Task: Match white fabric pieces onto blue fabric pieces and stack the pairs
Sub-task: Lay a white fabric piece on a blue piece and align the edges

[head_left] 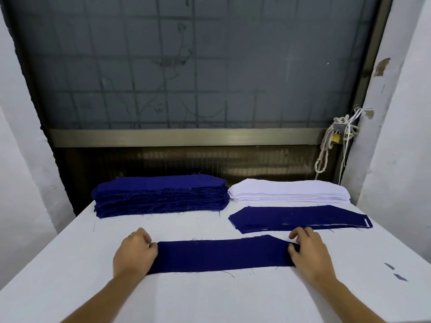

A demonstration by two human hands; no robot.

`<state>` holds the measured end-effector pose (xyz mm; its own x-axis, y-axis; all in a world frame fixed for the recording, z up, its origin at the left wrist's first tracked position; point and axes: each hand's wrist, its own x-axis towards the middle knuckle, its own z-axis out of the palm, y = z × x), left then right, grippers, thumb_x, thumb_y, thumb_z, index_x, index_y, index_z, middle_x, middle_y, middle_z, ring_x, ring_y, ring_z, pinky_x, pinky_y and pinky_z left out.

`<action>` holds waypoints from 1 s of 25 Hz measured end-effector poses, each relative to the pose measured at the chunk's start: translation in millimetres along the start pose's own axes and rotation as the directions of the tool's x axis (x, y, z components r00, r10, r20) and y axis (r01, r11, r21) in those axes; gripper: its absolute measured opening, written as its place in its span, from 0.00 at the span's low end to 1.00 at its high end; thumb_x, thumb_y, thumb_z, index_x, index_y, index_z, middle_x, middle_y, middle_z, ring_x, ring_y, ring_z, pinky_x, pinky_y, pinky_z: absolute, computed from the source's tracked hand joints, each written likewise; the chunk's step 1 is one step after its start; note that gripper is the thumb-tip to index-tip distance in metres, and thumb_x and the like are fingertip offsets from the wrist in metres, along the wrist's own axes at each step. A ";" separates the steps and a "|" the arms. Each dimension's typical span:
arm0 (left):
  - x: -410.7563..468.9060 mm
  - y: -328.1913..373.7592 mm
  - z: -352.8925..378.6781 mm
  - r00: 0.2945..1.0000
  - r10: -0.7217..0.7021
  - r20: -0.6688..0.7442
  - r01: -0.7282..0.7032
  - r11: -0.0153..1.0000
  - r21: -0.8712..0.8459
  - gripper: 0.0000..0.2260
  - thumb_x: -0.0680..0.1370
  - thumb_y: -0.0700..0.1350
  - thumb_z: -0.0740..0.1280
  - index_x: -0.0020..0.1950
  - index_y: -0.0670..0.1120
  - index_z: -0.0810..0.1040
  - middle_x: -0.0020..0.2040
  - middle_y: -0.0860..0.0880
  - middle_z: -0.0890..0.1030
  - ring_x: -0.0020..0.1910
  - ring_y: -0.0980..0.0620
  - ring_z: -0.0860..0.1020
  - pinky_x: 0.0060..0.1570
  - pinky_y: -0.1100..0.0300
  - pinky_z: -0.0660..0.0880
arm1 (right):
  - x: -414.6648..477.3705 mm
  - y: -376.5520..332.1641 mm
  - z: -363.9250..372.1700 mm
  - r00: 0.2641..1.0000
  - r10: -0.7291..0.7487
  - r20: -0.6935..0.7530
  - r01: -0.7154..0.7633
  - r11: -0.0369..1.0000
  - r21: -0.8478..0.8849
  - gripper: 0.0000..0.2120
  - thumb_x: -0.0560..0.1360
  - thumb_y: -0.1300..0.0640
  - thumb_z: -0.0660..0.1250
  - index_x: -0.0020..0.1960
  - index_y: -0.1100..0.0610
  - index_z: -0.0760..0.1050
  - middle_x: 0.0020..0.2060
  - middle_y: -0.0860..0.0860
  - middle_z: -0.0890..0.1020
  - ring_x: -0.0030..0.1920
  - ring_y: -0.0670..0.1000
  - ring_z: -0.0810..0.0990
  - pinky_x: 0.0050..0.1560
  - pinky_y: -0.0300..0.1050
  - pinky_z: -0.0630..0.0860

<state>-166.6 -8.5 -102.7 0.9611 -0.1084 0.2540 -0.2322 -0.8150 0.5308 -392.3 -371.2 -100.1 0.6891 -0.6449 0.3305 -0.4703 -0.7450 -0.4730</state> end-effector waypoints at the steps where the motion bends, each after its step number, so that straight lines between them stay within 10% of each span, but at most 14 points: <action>1: 2.4 5.9 -1.9 0.999 0.039 -0.016 -0.038 0.998 0.057 0.04 0.75 0.46 0.68 0.46 0.50 0.73 0.43 0.54 0.78 0.42 0.53 0.76 0.42 0.54 0.75 | 1.5 0.1 0.0 1.000 -0.021 -0.011 0.021 0.999 -0.028 0.08 0.76 0.58 0.66 0.52 0.48 0.72 0.48 0.44 0.73 0.50 0.47 0.71 0.48 0.44 0.73; 10: 62.6 177.0 6.9 0.903 0.424 0.073 -0.403 0.892 -0.203 0.04 0.80 0.47 0.66 0.45 0.53 0.75 0.40 0.56 0.79 0.40 0.56 0.78 0.40 0.53 0.80 | 78.3 -7.5 -12.5 0.995 -0.041 -0.090 0.045 0.998 0.043 0.07 0.78 0.59 0.67 0.49 0.47 0.75 0.41 0.42 0.77 0.46 0.45 0.74 0.46 0.43 0.75; 25: 153.7 304.5 159.6 0.883 0.303 0.359 -0.324 0.946 -0.001 0.15 0.80 0.53 0.67 0.46 0.42 0.81 0.46 0.44 0.83 0.48 0.43 0.81 0.43 0.53 0.77 | 231.0 17.9 49.5 0.994 -0.103 -0.040 0.097 0.987 -0.130 0.11 0.82 0.48 0.59 0.61 0.48 0.76 0.61 0.45 0.77 0.61 0.46 0.74 0.63 0.45 0.71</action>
<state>-65.7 -364.2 -31.0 0.8320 -0.5467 0.0947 -0.5312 -0.7355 0.4206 -214.2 -525.1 -72.7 0.7112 -0.5712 0.4098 -0.4692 -0.8198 -0.3283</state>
